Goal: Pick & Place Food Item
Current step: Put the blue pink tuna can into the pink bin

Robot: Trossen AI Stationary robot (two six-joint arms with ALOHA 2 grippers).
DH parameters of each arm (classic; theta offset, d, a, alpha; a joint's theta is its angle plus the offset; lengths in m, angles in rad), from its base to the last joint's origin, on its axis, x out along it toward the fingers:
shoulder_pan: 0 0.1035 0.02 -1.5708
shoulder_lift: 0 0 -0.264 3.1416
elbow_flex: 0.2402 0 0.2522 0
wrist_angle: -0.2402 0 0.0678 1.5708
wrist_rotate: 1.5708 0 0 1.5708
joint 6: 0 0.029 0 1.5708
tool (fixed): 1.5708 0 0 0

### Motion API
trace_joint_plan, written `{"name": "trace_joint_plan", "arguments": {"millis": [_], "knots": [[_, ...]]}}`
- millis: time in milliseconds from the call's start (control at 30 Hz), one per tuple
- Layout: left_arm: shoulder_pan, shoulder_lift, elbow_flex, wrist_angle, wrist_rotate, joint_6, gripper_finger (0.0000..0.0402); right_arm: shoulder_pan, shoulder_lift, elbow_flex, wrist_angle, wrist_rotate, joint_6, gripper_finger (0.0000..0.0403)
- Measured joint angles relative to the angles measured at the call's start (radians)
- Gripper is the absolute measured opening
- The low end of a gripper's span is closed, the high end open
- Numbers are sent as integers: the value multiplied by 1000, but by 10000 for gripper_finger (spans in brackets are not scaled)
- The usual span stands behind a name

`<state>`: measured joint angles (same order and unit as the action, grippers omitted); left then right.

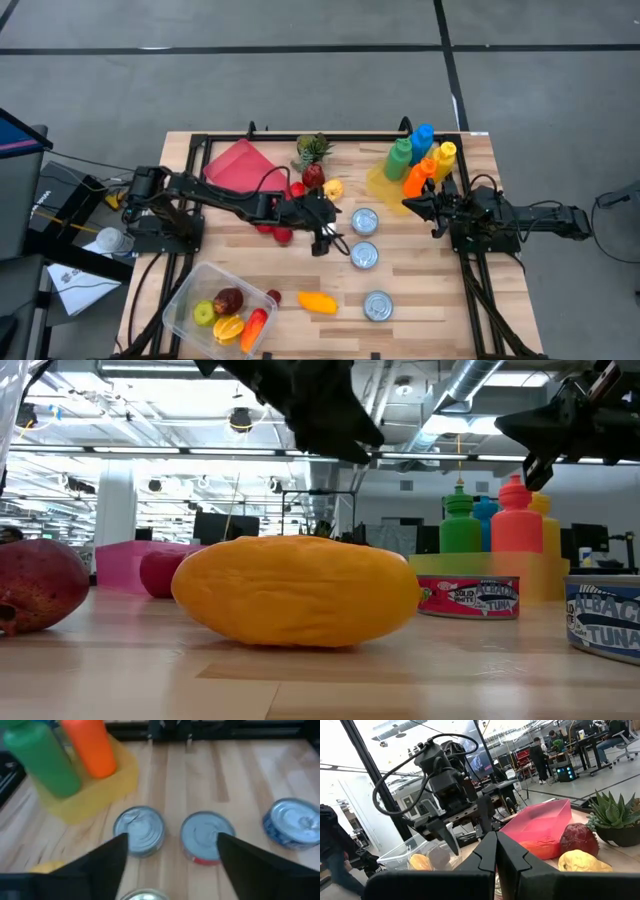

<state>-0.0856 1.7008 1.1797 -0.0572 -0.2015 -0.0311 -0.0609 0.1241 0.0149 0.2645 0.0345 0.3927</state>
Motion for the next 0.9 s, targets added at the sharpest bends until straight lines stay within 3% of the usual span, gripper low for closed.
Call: {"name": "trace_joint_plan", "arguments": {"millis": [200, 667, 900], "knots": [[4, 24, 2, -16, -9, 0, 393, 0, 0, 0, 0, 0, 0, 0], [25, 181, 0, -37, -8, -12, 396, 0, 0, 0, 1, 0, 0, 0], [72, 242, 0, -63, -11, -106, 397, 0, 0, 0, 1, 0, 0, 0]]}}
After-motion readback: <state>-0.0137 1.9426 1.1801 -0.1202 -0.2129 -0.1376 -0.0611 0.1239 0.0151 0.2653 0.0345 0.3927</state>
